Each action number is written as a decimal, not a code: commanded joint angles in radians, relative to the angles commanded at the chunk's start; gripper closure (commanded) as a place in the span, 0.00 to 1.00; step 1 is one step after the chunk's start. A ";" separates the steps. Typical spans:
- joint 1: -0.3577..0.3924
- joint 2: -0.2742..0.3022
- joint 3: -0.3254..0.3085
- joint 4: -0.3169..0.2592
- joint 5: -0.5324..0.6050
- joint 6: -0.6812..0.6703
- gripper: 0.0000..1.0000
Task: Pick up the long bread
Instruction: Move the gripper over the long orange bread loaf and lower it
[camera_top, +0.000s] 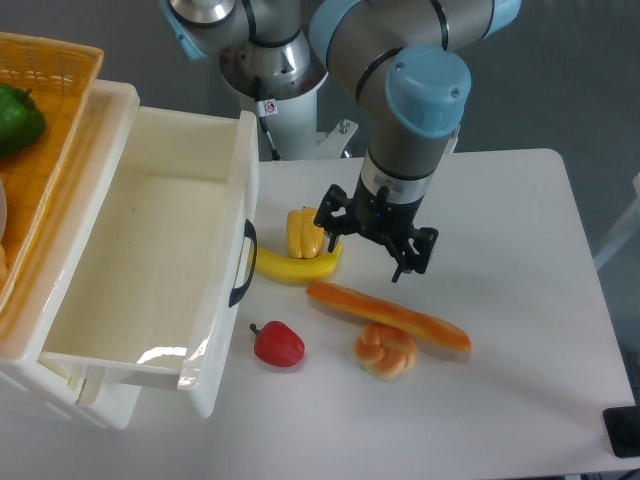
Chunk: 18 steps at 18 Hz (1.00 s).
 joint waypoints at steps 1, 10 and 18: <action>0.000 -0.003 0.000 0.005 0.000 0.017 0.00; -0.031 -0.043 -0.012 0.122 0.052 0.080 0.00; -0.012 -0.074 -0.023 0.183 0.043 0.078 0.00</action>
